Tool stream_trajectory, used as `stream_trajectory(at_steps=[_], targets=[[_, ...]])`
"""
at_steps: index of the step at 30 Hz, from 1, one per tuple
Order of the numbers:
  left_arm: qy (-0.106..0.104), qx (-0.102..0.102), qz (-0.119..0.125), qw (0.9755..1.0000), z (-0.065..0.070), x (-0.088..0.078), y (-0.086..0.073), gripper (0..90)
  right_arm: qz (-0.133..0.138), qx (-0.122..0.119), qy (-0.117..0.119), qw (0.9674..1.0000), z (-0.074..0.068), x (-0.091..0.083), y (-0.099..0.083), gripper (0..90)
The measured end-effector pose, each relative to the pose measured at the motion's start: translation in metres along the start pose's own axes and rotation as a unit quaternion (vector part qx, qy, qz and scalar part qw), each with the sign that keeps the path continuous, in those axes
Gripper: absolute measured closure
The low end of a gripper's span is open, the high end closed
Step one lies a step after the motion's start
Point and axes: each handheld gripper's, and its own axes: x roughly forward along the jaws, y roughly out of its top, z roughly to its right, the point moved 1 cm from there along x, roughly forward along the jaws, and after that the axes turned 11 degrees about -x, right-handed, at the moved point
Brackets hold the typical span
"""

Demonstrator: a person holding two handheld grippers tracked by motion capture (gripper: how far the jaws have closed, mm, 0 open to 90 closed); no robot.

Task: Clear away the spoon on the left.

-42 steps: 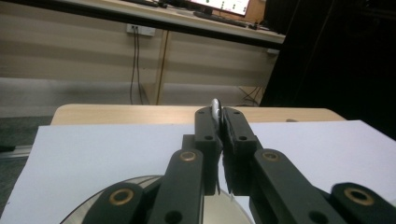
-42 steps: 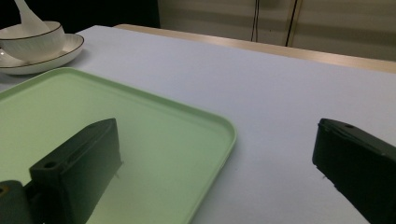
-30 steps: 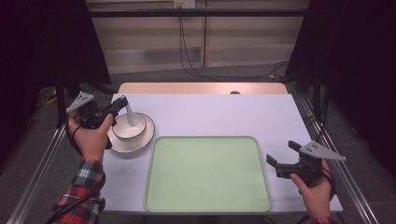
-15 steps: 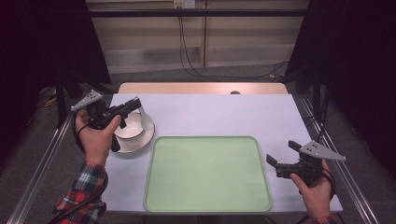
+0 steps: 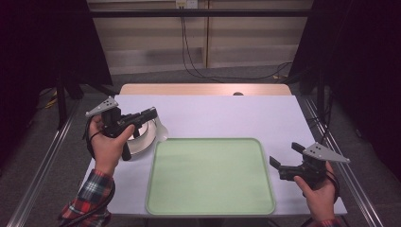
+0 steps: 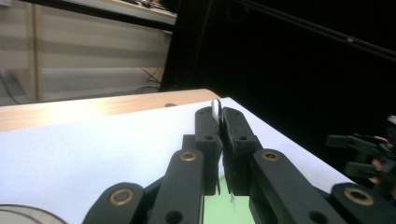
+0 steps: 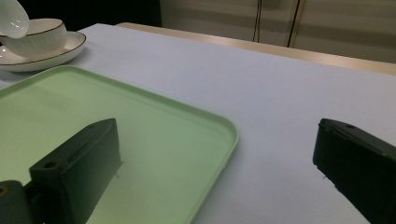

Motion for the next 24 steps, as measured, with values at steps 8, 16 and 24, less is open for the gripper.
stream_trajectory(at_steps=[8, 16, 24], targets=[[-0.017, -0.006, -0.019, 0.9997, 0.007, 0.005, -0.012, 85.8, -0.001, -0.003, -0.001, 1.0000, -0.001, 0.001, 0.000, 0.5], [-0.026, -0.008, -0.039, 0.9989, 0.008, 0.007, -0.027, 85.8, -0.003, -0.005, 0.001, 1.0000, -0.001, 0.002, -0.001, 0.4], [-0.042, -0.016, -0.058, 0.9973, 0.009, 0.007, -0.045, 85.8, -0.004, -0.010, 0.004, 0.9999, -0.002, 0.002, -0.001, 0.5]])
